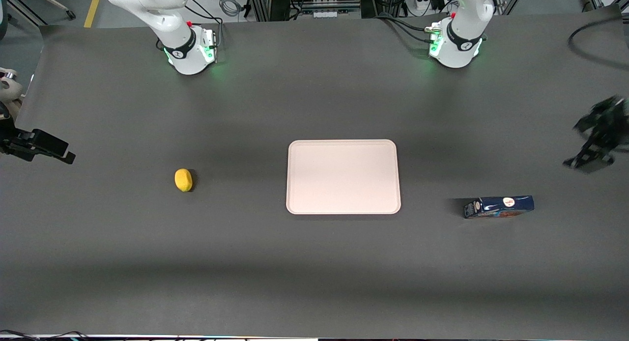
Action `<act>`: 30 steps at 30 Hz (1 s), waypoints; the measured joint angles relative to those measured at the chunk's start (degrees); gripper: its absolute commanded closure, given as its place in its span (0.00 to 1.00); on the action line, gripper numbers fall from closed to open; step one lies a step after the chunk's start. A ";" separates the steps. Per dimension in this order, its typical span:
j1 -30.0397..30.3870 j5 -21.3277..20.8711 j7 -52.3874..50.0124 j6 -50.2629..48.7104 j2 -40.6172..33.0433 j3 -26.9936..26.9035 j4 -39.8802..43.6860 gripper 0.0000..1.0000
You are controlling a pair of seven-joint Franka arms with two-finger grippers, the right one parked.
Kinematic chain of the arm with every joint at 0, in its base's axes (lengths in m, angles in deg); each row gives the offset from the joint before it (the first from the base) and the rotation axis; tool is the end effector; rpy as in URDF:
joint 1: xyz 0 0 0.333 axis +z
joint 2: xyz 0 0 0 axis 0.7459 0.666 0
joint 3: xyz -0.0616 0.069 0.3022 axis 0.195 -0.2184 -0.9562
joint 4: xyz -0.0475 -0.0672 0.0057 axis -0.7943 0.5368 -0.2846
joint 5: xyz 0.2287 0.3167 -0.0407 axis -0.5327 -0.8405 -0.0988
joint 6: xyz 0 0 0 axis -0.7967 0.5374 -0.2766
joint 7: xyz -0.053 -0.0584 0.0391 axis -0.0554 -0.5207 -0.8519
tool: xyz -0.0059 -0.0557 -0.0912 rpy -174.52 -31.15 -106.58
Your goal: Place cookie box on tray
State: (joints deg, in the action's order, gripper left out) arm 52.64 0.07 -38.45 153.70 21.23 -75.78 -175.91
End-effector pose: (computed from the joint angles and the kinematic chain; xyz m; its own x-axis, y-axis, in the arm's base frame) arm 0.5790 0.0390 0.5442 0.4210 0.9069 -0.0194 0.9056 -0.4214 -0.0487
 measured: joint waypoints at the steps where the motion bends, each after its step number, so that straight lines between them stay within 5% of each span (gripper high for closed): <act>1: 0.00 0.00 -1.27 2.72 0.13 0.06 -1.90 0.00; 10: 0.00 0.01 -8.11 23.58 2.16 0.50 -14.95 0.00; 30: -0.01 0.01 -19.63 49.13 14.83 1.36 -20.18 0.00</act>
State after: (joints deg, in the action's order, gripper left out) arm 52.63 0.08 -58.08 202.83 36.06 -74.42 -196.09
